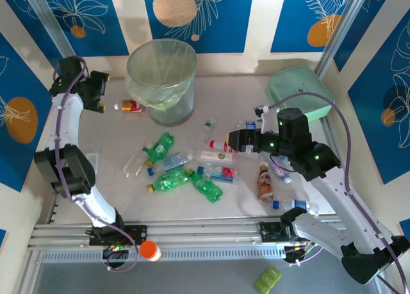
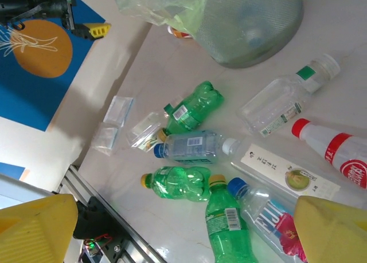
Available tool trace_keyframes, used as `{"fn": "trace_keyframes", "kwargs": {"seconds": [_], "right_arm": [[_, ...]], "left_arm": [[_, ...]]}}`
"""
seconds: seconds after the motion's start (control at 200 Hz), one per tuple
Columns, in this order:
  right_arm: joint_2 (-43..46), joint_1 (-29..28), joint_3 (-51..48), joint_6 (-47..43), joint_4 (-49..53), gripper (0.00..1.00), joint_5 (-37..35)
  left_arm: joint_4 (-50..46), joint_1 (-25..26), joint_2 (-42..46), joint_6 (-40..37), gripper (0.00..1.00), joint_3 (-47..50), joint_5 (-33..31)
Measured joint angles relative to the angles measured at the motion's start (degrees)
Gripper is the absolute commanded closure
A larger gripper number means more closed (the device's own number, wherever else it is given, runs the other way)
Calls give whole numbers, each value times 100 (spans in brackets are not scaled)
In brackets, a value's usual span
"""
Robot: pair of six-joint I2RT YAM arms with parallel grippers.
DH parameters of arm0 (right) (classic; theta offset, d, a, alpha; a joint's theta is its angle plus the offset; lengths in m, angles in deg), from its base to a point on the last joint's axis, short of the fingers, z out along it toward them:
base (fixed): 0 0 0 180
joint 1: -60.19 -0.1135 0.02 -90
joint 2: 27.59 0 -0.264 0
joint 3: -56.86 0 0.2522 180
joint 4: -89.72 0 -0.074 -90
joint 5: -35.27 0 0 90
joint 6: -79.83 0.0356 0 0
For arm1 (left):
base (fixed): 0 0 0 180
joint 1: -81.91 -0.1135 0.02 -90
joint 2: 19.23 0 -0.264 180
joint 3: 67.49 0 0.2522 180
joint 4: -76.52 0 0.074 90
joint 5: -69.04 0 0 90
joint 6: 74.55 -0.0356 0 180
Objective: Put the plastic bottles in the bin
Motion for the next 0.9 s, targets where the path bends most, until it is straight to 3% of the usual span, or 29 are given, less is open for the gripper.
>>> {"fn": "trace_keyframes", "kwargs": {"seconds": [0.55,0.9], "right_arm": [[-848,481,-323,-11,-592,4,179],[-997,634,-476,7,-935,4,275]], "left_arm": [[66,118,-2658,184,1,-1185,442],[52,382,-3346,466,1,-1521,415]]}}
